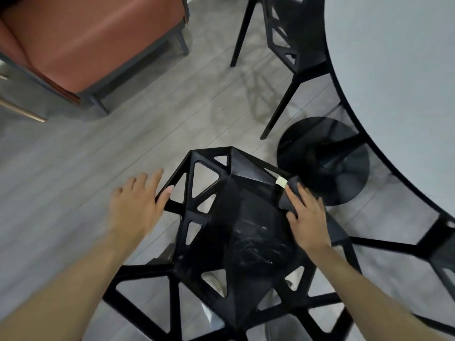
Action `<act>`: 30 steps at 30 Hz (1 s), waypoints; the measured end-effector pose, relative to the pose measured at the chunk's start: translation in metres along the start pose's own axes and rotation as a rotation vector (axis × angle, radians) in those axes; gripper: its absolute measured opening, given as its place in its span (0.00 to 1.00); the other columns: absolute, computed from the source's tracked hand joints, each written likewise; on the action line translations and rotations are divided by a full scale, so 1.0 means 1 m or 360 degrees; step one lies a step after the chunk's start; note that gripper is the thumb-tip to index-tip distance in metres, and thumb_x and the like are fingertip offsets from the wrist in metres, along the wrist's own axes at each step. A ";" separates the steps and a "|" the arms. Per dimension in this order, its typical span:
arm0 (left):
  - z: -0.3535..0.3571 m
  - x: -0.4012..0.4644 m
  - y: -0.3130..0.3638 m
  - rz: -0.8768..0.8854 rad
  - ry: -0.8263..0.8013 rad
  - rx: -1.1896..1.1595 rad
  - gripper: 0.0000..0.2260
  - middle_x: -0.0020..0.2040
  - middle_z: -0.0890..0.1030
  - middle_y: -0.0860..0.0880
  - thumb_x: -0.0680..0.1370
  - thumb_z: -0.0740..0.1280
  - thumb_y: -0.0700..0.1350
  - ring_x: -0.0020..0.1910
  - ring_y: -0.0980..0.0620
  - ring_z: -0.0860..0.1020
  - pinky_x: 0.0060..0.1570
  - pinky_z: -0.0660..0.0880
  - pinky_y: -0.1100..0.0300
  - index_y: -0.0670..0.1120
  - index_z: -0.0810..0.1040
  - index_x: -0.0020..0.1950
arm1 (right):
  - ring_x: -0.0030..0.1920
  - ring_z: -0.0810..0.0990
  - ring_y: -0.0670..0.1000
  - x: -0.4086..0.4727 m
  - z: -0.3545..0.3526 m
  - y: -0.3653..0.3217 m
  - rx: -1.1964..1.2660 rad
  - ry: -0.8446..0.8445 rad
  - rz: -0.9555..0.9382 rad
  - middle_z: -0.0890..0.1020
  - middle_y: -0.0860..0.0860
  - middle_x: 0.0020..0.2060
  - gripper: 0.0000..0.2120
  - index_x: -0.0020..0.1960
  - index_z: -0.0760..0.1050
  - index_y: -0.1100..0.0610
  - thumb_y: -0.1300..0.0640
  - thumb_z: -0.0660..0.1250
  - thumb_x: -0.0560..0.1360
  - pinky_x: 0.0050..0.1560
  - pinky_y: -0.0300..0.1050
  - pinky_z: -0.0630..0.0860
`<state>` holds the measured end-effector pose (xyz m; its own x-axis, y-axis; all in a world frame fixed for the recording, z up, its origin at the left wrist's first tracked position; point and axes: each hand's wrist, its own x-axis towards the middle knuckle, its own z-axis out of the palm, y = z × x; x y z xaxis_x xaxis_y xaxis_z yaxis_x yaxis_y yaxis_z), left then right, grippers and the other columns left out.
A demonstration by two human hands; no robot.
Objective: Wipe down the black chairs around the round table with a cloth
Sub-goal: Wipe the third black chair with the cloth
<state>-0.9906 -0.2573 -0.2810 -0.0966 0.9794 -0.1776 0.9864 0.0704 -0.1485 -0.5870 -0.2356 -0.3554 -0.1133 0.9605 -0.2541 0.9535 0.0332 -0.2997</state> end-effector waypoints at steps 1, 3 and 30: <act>0.001 0.001 -0.002 0.0019 0.0015 0.0040 0.29 0.54 0.78 0.40 0.85 0.47 0.62 0.50 0.37 0.77 0.42 0.72 0.42 0.45 0.68 0.78 | 0.80 0.61 0.57 0.005 -0.001 -0.005 -0.0021 -0.0026 -0.0017 0.64 0.53 0.80 0.33 0.81 0.62 0.47 0.58 0.69 0.78 0.79 0.64 0.56; 0.000 0.000 -0.002 0.0019 0.0067 0.0064 0.29 0.57 0.77 0.40 0.86 0.44 0.62 0.53 0.37 0.75 0.49 0.72 0.39 0.47 0.66 0.79 | 0.81 0.58 0.56 0.021 -0.006 -0.019 -0.0085 -0.0091 -0.0142 0.60 0.52 0.82 0.33 0.82 0.59 0.46 0.56 0.67 0.80 0.80 0.63 0.53; -0.057 -0.270 0.362 -0.0890 -0.0438 -0.0786 0.27 0.48 0.84 0.53 0.85 0.47 0.60 0.47 0.47 0.84 0.52 0.78 0.40 0.52 0.83 0.61 | 0.81 0.57 0.45 -0.110 -0.046 0.093 -0.0205 -0.0735 -0.0576 0.65 0.39 0.78 0.28 0.75 0.71 0.41 0.61 0.66 0.78 0.81 0.51 0.47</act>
<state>-0.5995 -0.4852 -0.2314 -0.5609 0.6964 -0.4476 0.7204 0.6770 0.1505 -0.4735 -0.3255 -0.3130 -0.5191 0.6635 -0.5387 0.8547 0.3967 -0.3350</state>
